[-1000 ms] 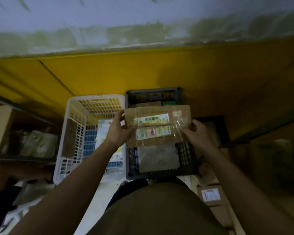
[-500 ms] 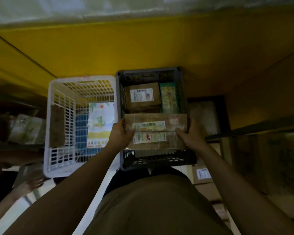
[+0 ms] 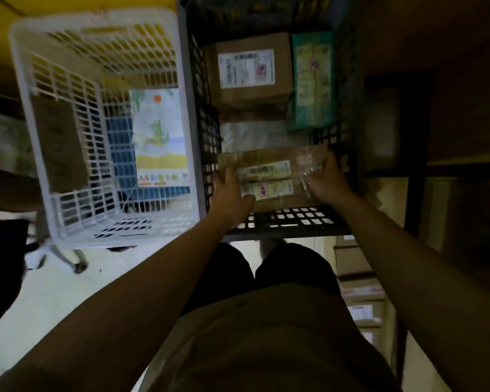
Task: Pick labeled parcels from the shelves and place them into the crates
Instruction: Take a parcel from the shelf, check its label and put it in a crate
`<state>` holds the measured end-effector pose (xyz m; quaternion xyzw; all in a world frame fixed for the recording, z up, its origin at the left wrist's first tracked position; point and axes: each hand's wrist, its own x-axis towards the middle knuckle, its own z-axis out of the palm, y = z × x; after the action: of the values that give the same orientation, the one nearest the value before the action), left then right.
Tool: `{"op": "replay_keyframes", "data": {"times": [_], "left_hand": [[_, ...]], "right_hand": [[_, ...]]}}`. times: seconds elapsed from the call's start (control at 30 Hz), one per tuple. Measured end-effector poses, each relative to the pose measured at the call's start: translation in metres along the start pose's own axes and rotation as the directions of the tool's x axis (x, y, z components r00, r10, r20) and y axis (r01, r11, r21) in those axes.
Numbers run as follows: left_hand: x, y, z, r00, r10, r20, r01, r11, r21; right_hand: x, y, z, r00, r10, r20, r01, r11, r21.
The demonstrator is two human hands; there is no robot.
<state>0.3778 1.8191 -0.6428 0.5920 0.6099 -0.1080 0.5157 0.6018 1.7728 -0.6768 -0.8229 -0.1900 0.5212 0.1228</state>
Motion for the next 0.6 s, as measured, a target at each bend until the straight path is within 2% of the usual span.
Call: {"op": "replay_keyframes", "data": {"times": [0.13, 0.23, 0.33, 0.5, 0.6], "left_hand": [[0.018, -0.017, 0.013, 1.0, -0.004, 0.01, 0.004, 1.0, 0.027], [0.029, -0.023, 0.021, 0.999, -0.003, 0.033, 0.002, 0.999, 0.052], [0.038, -0.024, 0.025, 0.998, -0.061, 0.034, 0.058, 0.994, 0.087], [0.049, -0.021, 0.035, 0.99, -0.139, -0.013, 0.137, 0.952, 0.273], [0.054, -0.019, 0.031, 0.985, -0.163, 0.057, 0.129, 0.912, 0.39]], "right_hand": [[0.017, 0.024, 0.023, 0.995, 0.032, 0.093, -0.034, 0.999, 0.021], [0.027, 0.04, 0.036, 0.995, 0.052, 0.087, -0.055, 0.998, 0.03], [0.037, 0.045, 0.044, 0.995, 0.038, 0.097, -0.043, 0.998, 0.049], [0.054, 0.047, 0.045, 0.995, 0.024, 0.099, -0.014, 0.995, -0.102], [0.054, 0.041, 0.04, 0.995, 0.015, 0.096, 0.005, 0.977, -0.212]]}}
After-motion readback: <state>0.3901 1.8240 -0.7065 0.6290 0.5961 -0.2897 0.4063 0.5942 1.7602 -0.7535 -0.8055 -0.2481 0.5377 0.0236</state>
